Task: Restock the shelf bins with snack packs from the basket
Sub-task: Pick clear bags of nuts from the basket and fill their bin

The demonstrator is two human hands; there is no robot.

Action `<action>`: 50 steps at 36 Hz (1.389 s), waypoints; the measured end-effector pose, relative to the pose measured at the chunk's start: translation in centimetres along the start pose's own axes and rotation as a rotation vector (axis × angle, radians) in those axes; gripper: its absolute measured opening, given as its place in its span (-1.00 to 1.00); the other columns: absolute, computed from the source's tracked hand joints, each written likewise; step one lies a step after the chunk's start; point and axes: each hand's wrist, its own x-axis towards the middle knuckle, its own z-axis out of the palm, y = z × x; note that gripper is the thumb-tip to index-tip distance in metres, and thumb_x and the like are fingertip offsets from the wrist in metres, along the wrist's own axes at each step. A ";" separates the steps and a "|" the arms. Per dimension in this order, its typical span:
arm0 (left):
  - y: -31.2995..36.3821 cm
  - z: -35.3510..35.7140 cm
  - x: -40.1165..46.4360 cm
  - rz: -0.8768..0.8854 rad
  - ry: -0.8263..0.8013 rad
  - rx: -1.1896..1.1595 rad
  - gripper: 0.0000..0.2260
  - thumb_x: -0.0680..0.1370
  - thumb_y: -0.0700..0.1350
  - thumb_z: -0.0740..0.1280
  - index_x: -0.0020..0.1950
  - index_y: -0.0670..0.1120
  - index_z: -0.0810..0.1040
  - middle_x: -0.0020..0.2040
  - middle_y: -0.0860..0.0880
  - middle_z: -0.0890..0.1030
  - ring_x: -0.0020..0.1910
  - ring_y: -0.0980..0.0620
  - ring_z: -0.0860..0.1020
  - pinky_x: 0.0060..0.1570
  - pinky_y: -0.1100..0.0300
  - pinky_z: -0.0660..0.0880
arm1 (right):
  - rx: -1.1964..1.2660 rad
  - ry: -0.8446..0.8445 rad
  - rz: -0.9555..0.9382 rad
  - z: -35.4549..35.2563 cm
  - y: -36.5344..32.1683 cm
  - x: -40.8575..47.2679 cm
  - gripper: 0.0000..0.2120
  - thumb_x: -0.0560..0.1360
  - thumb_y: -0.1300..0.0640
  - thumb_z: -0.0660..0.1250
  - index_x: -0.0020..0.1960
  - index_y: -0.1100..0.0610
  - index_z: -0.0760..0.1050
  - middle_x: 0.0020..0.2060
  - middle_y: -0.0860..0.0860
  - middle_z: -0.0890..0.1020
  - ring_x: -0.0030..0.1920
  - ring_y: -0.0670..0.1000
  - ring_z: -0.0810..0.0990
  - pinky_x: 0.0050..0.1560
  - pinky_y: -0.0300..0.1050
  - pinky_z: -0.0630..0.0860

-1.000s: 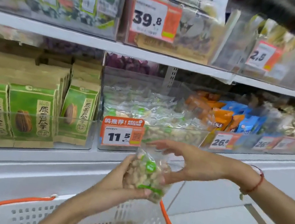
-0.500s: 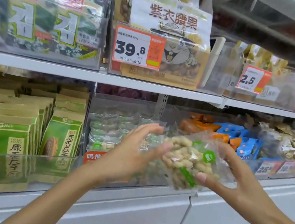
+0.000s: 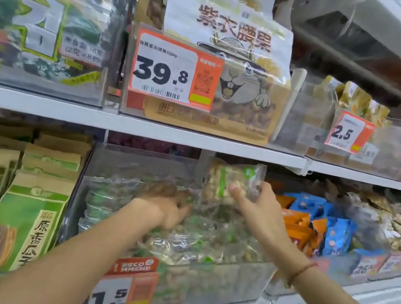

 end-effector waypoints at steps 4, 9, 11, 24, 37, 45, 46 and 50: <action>-0.3 0.3 0.6 0.014 0.000 0.019 -0.51 0.64 0.18 -0.14 0.56 0.11 -0.07 0.58 -0.03 -0.10 0.54 -0.03 -0.15 0.48 -0.06 -0.18 | -0.093 0.058 0.100 3.0 0.0 4.5 -0.42 0.51 -0.21 0.27 0.26 0.24 0.32 0.17 0.22 0.54 0.16 0.26 0.53 0.17 0.08 0.47; -0.4 0.4 1.1 0.003 -0.022 0.031 -0.49 0.64 0.19 -0.16 0.57 0.10 -0.11 0.57 -0.02 -0.15 0.54 -0.03 -0.18 0.47 -0.06 -0.21 | -0.496 0.139 -0.014 4.7 -0.2 7.6 -0.35 0.56 -0.15 0.21 0.44 0.27 0.15 0.26 0.22 0.43 0.23 0.25 0.48 0.11 0.01 0.45; -0.4 0.5 1.3 -0.006 -0.021 0.036 -0.48 0.63 0.21 -0.17 0.57 0.10 -0.12 0.57 -0.02 -0.15 0.54 -0.03 -0.18 0.46 -0.05 -0.21 | -0.670 0.092 -0.057 5.8 -0.3 8.2 -0.28 0.57 -0.08 0.21 0.53 0.21 -0.06 0.28 0.22 0.41 0.24 0.21 0.48 0.08 0.00 0.46; -0.6 1.3 1.3 0.029 0.035 0.025 -0.49 0.63 0.20 -0.17 0.57 0.10 -0.07 0.58 -0.06 -0.11 0.54 -0.07 -0.15 0.47 -0.08 -0.21 | -0.902 -0.278 -0.021 6.6 -2.2 10.5 -0.41 0.55 -0.04 0.23 0.52 0.06 0.15 0.38 0.14 0.40 0.28 0.19 0.47 0.24 0.03 0.47; -0.4 1.6 0.9 0.030 0.096 0.002 -0.50 0.63 0.20 -0.16 0.56 0.10 -0.02 0.58 -0.06 -0.03 0.55 -0.07 -0.10 0.47 -0.08 -0.19 | -1.031 -0.110 -0.185 6.6 -0.4 9.4 -0.34 0.54 -0.12 0.27 0.51 0.04 0.05 0.44 0.13 0.22 0.39 0.15 0.30 0.21 0.01 0.42; -0.5 1.6 1.0 0.032 0.096 -0.008 -0.49 0.63 0.20 -0.18 0.56 0.08 -0.04 0.58 -0.06 -0.05 0.55 -0.08 -0.12 0.47 -0.09 -0.21 | -0.561 0.014 -0.201 4.9 1.2 9.2 -0.53 0.50 0.04 0.36 0.33 0.00 0.26 0.13 0.15 0.58 0.07 0.25 0.58 -0.06 0.02 0.51; -0.5 1.6 1.0 0.031 0.096 -0.010 -0.49 0.63 0.20 -0.18 0.57 0.08 -0.04 0.58 -0.06 -0.06 0.55 -0.08 -0.13 0.47 -0.09 -0.22 | -0.584 0.029 -0.218 5.0 1.2 9.3 -0.51 0.49 0.04 0.38 0.35 -0.02 0.27 0.14 0.14 0.58 0.09 0.25 0.58 -0.02 0.04 0.53; -0.6 1.7 1.1 0.029 0.093 -0.019 -0.49 0.64 0.19 -0.17 0.57 0.08 -0.05 0.58 -0.07 -0.07 0.55 -0.09 -0.13 0.47 -0.10 -0.23 | -0.623 0.071 -0.262 6.1 1.1 9.4 -0.52 0.48 0.07 0.39 0.37 0.01 0.37 0.20 0.15 0.58 0.12 0.23 0.58 0.03 0.01 0.52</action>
